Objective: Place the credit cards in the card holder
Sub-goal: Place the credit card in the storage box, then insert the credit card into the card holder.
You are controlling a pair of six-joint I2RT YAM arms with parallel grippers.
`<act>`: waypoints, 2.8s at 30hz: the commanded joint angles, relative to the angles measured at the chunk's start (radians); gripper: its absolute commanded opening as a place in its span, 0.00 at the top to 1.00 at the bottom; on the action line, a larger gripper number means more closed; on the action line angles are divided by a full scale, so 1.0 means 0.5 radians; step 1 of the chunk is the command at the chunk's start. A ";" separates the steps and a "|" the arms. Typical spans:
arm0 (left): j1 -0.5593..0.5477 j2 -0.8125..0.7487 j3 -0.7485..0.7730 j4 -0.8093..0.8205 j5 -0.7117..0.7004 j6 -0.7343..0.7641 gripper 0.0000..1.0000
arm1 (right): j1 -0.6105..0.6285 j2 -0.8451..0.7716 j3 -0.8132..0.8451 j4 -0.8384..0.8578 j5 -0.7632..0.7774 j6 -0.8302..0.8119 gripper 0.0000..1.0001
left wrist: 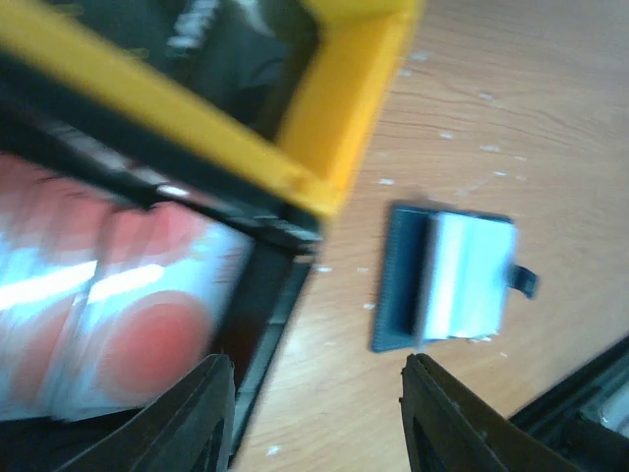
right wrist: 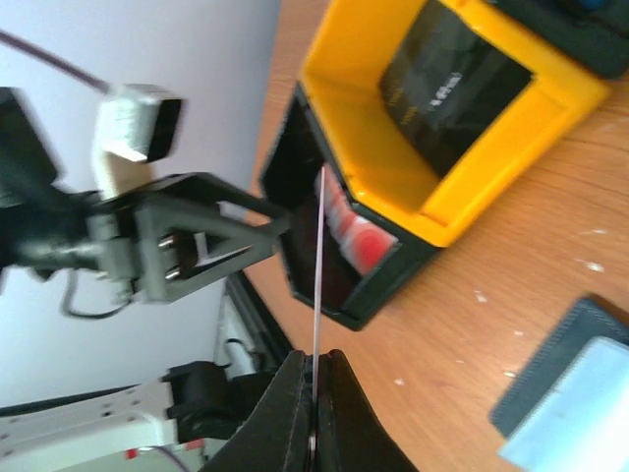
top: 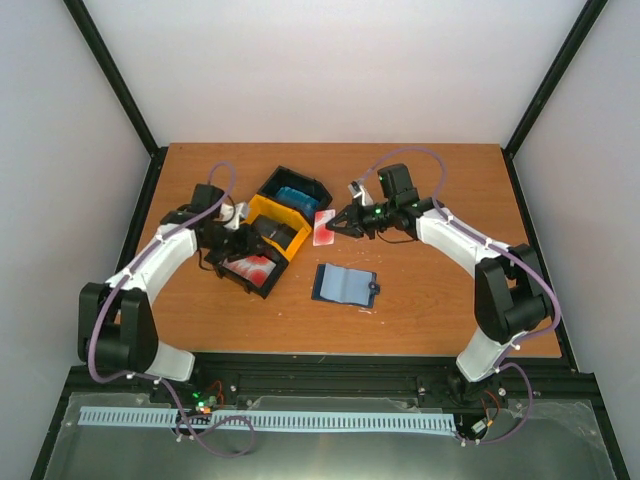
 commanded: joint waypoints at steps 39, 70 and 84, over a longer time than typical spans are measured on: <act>-1.114 0.658 -0.283 1.033 -0.101 -0.322 0.87 | 0.018 -0.106 -1.051 0.490 0.558 -0.077 0.97; -1.115 0.378 -0.177 0.863 -0.410 -0.559 0.73 | 0.126 0.270 -1.079 0.803 0.410 0.110 0.97; -1.114 0.519 -0.227 0.831 -0.424 -0.528 0.99 | 0.176 0.309 -1.057 0.876 0.388 0.152 0.97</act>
